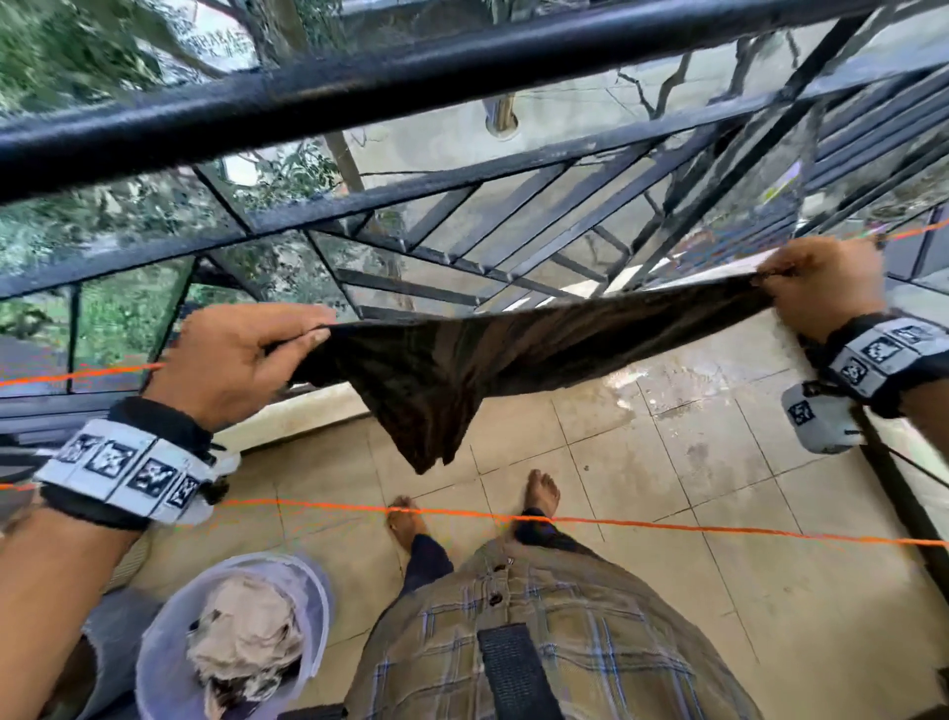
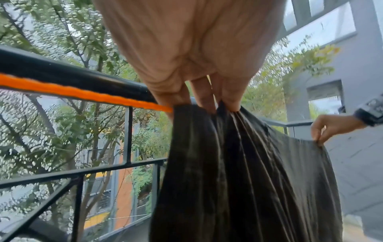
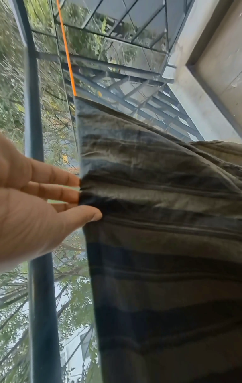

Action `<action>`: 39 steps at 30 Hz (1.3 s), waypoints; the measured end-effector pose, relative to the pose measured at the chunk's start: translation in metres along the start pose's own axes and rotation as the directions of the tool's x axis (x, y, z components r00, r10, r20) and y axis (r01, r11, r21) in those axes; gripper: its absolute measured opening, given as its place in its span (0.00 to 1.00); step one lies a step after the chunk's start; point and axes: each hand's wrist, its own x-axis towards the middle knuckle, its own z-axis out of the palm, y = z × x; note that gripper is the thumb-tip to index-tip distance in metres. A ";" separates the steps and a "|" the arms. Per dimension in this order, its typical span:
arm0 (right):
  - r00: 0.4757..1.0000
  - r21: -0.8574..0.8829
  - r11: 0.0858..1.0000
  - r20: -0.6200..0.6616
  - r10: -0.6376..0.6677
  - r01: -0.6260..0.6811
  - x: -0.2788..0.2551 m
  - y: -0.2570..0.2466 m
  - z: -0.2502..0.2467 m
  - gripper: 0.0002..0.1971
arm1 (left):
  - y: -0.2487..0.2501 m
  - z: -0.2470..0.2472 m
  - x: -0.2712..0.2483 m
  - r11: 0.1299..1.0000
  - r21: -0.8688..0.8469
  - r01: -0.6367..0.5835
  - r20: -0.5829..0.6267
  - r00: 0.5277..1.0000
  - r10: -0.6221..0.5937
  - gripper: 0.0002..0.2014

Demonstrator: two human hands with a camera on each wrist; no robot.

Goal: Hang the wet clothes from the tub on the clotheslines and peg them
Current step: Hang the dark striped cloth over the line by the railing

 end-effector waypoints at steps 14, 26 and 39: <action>0.962 -0.214 0.975 0.272 0.002 0.059 -0.010 0.008 -0.006 0.08 | 0.013 0.032 -0.040 0.891 0.360 -0.275 0.177 0.958 0.225 0.14; 0.855 -0.416 0.902 0.503 0.126 0.112 0.018 -0.002 0.031 0.09 | 0.010 0.044 0.008 0.903 0.412 0.126 0.298 0.918 -0.264 0.15; 0.846 -0.398 0.886 0.533 0.013 0.237 0.059 -0.084 0.044 0.03 | -0.079 0.025 0.031 0.864 0.224 0.451 0.426 0.752 -0.503 0.11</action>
